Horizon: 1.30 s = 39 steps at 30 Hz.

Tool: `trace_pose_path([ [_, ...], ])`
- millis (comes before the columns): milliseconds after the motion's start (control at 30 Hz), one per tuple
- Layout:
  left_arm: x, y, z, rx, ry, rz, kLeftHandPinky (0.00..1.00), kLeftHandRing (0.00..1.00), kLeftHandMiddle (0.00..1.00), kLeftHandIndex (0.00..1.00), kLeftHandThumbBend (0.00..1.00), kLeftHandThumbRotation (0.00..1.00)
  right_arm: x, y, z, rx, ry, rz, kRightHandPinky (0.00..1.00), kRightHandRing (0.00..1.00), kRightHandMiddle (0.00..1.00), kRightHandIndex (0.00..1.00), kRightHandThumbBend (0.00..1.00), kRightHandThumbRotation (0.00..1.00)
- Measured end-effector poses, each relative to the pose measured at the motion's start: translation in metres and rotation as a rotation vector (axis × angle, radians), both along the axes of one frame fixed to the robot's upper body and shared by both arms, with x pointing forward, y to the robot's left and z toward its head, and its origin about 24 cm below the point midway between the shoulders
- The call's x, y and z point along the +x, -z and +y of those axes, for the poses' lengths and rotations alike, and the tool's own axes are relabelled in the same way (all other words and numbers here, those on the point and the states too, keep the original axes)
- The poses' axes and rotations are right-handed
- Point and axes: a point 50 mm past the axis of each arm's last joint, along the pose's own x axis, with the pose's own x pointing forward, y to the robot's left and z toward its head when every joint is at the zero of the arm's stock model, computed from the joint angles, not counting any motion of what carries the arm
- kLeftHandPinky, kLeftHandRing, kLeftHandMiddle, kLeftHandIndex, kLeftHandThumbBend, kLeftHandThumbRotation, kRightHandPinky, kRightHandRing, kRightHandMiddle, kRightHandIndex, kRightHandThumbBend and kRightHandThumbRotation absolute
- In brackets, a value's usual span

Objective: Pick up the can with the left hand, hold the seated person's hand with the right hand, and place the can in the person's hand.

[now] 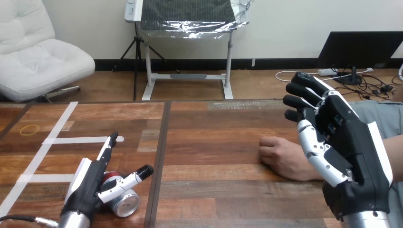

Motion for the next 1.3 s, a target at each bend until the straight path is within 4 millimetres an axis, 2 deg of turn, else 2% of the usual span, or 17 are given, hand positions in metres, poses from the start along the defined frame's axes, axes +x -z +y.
trace_pose_path([
  [567, -0.002, -0.003, 0.004, 0.015, 0.044, 0.011, 0.93, 0.99, 1.0, 1.0, 0.97, 0.58, 0.0, 0.0, 0.0, -0.017, -0.013, 0.0, 0.77, 0.8, 0.81, 0.8, 0.02, 0.0],
  [1300, -0.012, -0.008, 0.008, 0.014, 0.096, 0.041, 0.95, 1.0, 1.0, 1.0, 1.0, 0.56, 0.0, -0.001, -0.003, -0.032, -0.012, -0.002, 0.78, 0.81, 0.81, 0.79, 0.02, 0.0],
])
